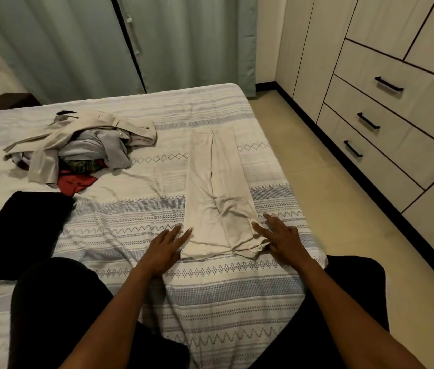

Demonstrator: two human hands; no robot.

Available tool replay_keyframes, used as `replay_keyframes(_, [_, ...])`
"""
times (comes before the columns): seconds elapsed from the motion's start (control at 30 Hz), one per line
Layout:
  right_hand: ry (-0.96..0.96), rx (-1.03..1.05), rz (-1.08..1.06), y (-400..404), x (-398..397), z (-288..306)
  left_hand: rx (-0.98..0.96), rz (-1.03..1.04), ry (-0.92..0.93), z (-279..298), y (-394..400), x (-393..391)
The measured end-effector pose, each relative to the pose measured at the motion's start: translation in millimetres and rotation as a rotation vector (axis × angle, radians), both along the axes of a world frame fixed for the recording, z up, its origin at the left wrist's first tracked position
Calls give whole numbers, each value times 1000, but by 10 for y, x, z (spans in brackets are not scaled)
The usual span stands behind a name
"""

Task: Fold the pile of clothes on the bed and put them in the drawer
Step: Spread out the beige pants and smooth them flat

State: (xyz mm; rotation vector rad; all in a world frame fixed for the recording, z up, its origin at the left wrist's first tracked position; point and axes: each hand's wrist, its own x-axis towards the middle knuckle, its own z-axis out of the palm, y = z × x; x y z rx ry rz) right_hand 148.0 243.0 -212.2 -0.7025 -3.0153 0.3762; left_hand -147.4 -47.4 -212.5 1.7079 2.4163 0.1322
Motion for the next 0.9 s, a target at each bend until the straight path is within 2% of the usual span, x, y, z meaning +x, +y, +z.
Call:
replay_keyframes(0.1, [203,-192,-23,-7,-32,43,52,-44,-17,-8,44,-39])
replay_keyframes(0.2, [474,-497,-140,4,-86,153,242,-101,-83,154,158,-66])
replay_keyframes(0.33, [531,-662,-133,10,-180,335,401,-191,-132,419,352,19])
replay_keyframes(0.47, [746,-886,-238,-22,-291,588,490,1,-440,662,405,197])
replay_keyframes(0.6, [902,-912,-322,-49,-282,735,471,216,-761,872,431,353])
replay_keyframes(0.67, [838,-980,-310,-99,-203,755,333,328,-872,893,442,379])
replay_keyframes(0.73, [637,-1132,-312,-148,-83,698,85,485,-1054,891,423,376])
replay_keyframes(0.8, [442,-1312,-314,-176,-24,658,-158,544,-1282,907,370,371])
replay_keyframes(0.83, [380,-1382,-351,-173,-36,646,-186,519,-1355,915,371,358])
replay_keyframes(0.9, [328,-1416,-474,-160,-133,684,-12,571,-1436,875,429,325])
